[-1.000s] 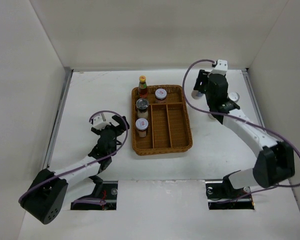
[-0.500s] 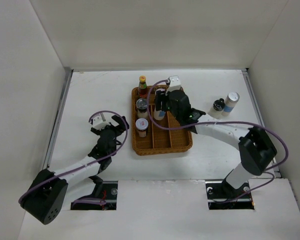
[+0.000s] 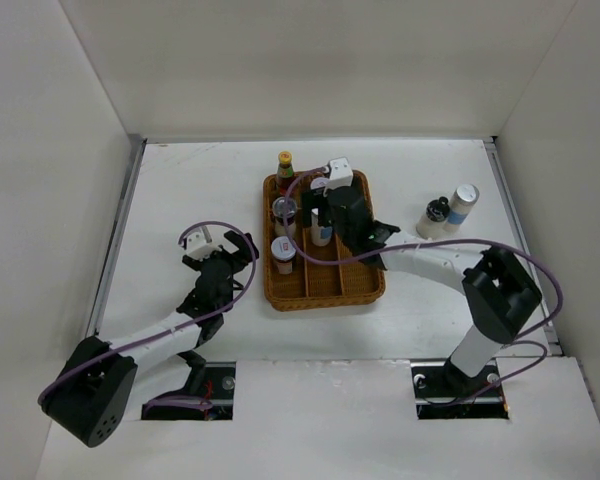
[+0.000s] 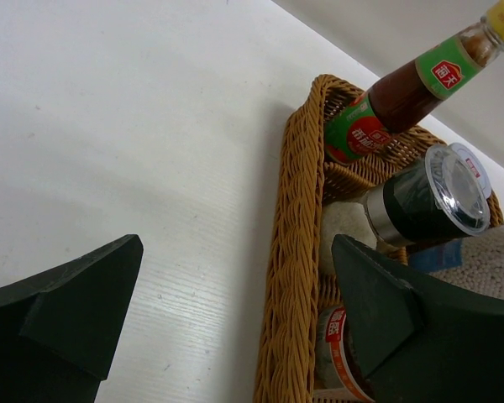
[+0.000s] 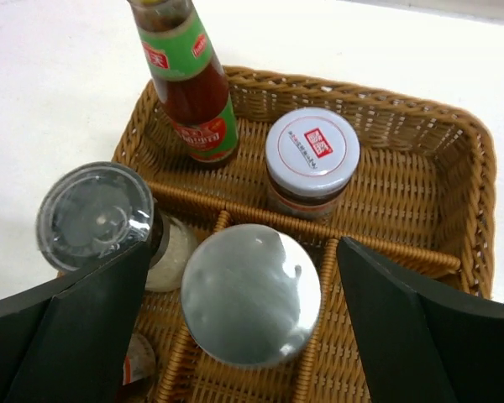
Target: Organize the condiment bottles
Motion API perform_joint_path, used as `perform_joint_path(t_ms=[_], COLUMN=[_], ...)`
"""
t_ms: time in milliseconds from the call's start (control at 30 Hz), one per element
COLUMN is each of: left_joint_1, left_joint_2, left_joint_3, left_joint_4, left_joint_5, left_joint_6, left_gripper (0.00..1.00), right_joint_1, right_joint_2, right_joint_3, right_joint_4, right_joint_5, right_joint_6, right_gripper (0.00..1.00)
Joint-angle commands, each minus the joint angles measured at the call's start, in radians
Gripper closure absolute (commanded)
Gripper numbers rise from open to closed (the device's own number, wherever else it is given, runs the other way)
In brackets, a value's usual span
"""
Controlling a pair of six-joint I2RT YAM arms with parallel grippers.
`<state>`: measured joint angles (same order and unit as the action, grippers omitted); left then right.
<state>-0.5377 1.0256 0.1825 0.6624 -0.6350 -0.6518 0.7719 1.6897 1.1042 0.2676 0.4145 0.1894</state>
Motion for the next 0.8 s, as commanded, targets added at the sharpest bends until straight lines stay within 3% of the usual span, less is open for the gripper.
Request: perform_joint_path(t_ms=[0, 167, 300, 467, 767], left_joint_1=[-0.003, -0.005, -0.012, -0.015, -0.02], left_joint_2=[-0.004, -0.021, -0.018, -0.002, 0.013], left_joint_3=[0.009, 0.002, 0.005, 0.009, 0.014], left_joint_4=[0.045, 0.045, 0.043, 0.045, 0.049], left_joint_5=[0.008, 0.001, 0.011, 0.014, 0.026], left_joint_6=[-0.008, -0.008, -0.011, -0.012, -0.019], left_gripper=[0.0, 0.0, 0.0, 0.0, 0.0], right_joint_1=[0.005, -0.125, -0.298, -0.476, -0.561], right_joint_2=[-0.119, -0.359, -0.423, -0.358, -0.216], right_joint_3=[-0.001, -0.134, -0.234, -0.248, -0.205], right_joint_4=[0.067, 0.082, 0.039, -0.082, -0.182], right_joint_5=[0.038, 0.136, 0.259, 0.291, 0.239], right_joint_6=[-0.016, 0.013, 0.064, 0.085, 0.137], right_gripper=[0.0, 0.0, 0.0, 0.0, 0.02])
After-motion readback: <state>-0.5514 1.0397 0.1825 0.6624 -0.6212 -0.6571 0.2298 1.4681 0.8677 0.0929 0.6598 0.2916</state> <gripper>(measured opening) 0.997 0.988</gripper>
